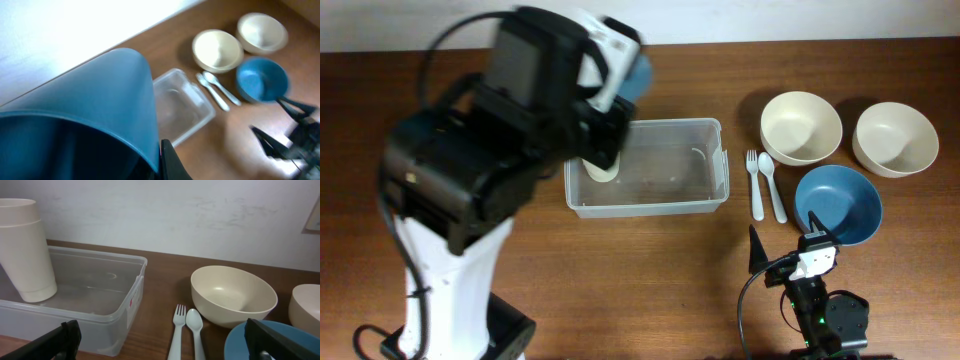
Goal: Pack container
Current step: 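Carry the blue cup into the container beside the cream cups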
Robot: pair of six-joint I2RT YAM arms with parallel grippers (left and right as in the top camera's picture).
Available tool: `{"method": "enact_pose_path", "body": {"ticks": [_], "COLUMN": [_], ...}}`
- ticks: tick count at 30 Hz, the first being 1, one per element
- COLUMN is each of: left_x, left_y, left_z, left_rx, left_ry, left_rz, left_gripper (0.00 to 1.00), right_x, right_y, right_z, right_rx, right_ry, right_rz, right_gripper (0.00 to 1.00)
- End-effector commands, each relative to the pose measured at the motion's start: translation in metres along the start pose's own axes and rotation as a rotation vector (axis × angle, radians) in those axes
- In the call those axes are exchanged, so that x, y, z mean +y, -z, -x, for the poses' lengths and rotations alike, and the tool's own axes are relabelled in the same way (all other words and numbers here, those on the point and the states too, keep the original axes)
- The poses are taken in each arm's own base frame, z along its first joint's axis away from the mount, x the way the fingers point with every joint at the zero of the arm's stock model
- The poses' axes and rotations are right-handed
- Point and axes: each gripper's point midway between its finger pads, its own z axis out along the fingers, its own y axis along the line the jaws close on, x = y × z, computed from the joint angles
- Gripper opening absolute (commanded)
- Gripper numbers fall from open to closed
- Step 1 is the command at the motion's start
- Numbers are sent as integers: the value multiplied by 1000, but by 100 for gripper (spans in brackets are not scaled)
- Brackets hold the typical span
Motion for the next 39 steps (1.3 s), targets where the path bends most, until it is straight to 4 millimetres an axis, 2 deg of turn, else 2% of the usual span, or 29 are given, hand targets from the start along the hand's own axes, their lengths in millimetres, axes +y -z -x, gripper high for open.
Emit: {"method": "enact_pose_path", "body": {"ticks": [1,3,6,7,8,10,15,19,27,31,39], "left_x": [-29,-38,-41,-40,-37,-36,-36,-33,-21,-6,-5], "left_y": [-18,-32,-56,-64,-80,-91,-117,-129,-142,-144,-154], "left_z": [-12,-25,-50,-60,-79,-97,-125,-144,-162,-164,-154], "left_rx": [73,141,261,307,393,464,564,623,675,685,629], "left_ry": [-93,-111,-125,-129,-137,-151,-157,-165,-174,-145,-130], "left_rz": [-65,-81,-83,-75,-54,-53,-51,-32,34,104,103], "left_gripper": [2,2,2,1,1,1,1,1,2,2,2], "right_x": [-1,-1,-1,-1,-1,-1,-1,-1,-1,-1,-1], "right_y": [0,0,0,0,0,0,0,0,0,0,0], "right_z": [-2,-2,-2,-2,-2,-2,-2,-2,-2,-2,-2], "right_rx": [3,3,3,3,3,3,3,3,3,3,3], "right_ry": [-2,-2,-2,-2,-2,-1,-2,-2,-2,-2,-2], "right_rz": [-4,-4,-4,-4,-4,-4,-4,-4,-4,-4,-4], "right_gripper": [99,99,99,99,99,99,99,99,99,99,99]}}
